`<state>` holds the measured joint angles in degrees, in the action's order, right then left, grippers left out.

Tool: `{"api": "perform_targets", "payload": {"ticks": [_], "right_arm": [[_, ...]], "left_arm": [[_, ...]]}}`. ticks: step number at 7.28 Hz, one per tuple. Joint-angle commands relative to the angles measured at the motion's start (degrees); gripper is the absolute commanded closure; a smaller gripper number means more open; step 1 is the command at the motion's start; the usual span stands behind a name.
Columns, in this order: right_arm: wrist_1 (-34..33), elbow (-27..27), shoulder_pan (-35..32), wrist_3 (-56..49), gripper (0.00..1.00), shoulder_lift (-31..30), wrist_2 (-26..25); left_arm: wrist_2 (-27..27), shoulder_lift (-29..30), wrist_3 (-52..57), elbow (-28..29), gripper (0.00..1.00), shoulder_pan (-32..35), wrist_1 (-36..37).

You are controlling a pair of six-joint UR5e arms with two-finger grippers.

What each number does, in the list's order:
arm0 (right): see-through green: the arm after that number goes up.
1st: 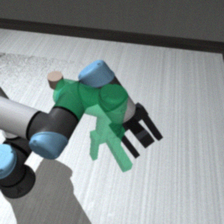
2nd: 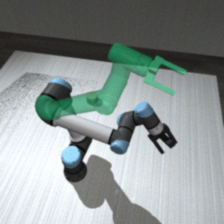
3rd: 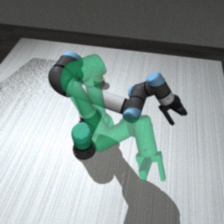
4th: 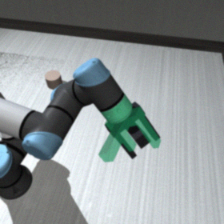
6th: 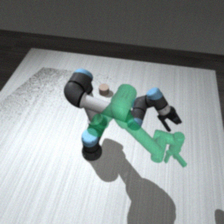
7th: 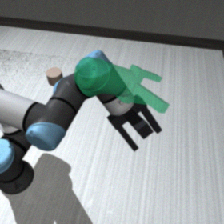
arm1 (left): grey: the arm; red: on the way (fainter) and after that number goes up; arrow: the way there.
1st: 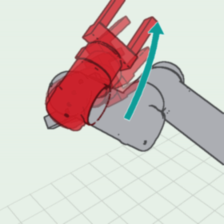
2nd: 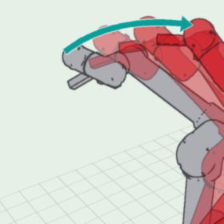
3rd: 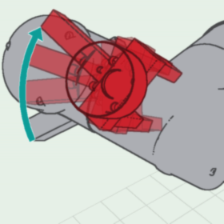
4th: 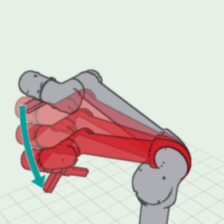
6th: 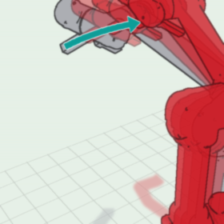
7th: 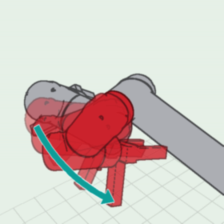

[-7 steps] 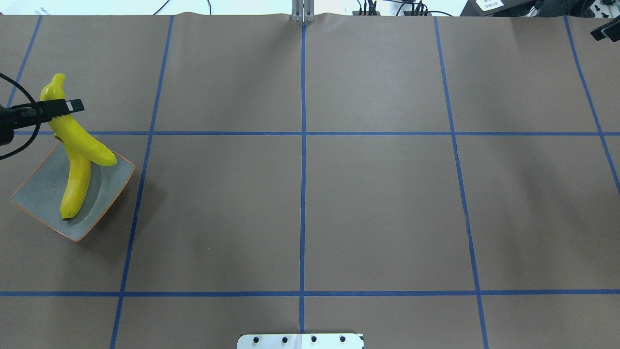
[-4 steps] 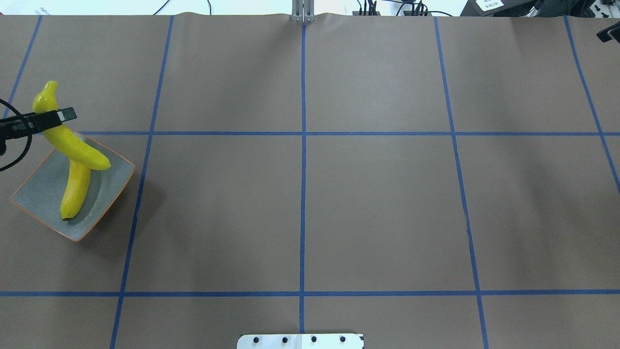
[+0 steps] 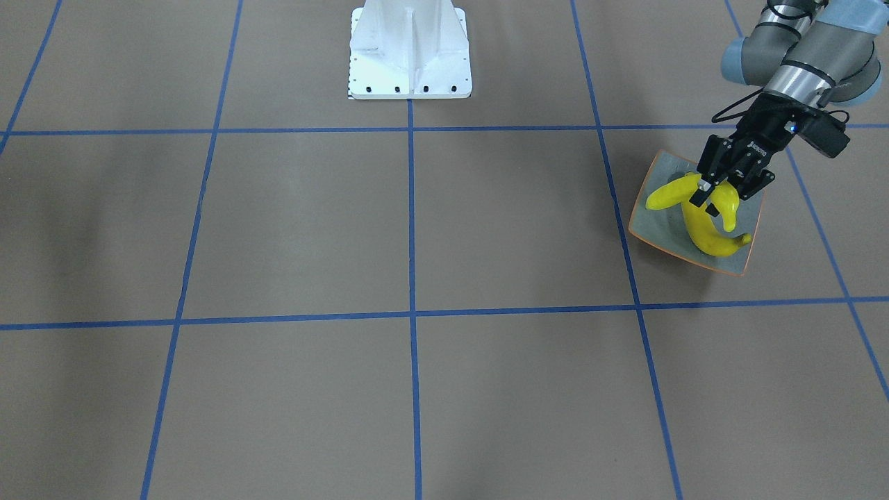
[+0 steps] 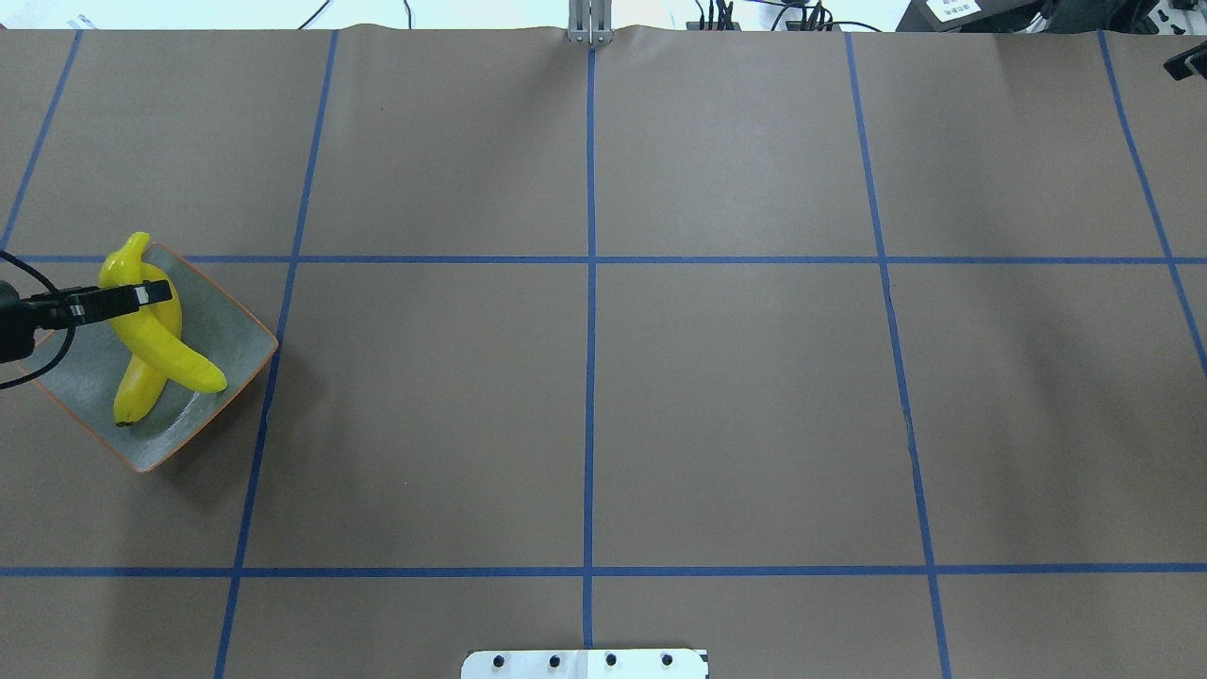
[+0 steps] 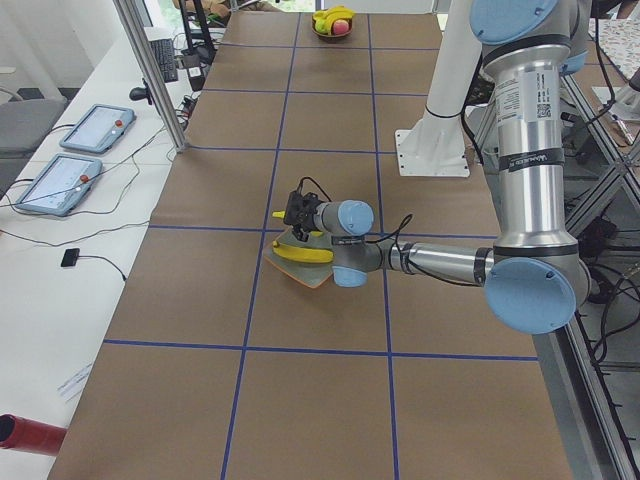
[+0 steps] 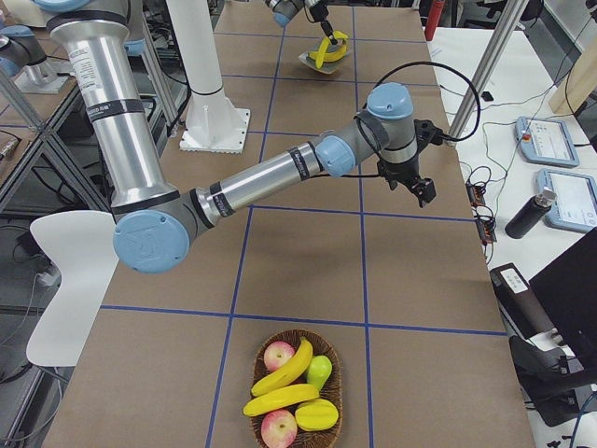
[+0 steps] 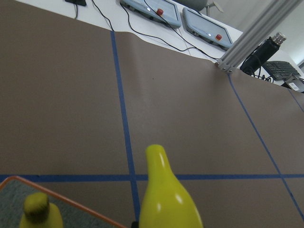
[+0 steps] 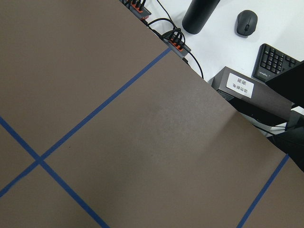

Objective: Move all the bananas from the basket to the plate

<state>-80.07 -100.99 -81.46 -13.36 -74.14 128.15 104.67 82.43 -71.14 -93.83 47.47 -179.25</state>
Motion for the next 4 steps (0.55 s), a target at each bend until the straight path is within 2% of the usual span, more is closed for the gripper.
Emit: {"api": "perform_targets", "payload": {"ticks": [1,2,4], "right_arm": [[0.0,0.0,0.0,0.0,0.00,0.3,0.0],[0.0,0.0,0.0,0.0,0.00,0.5,0.0],[0.0,-0.1,0.0,0.1,0.00,0.6,0.0]], "left_arm": [[1.6,0.4,-1.3,0.9,0.24,-0.1,-1.4],[1.6,0.5,-1.2,1.2,0.03,-0.1,-1.3],[1.7,1.8,-1.1,2.9,0.01,0.0,-1.3]]}}
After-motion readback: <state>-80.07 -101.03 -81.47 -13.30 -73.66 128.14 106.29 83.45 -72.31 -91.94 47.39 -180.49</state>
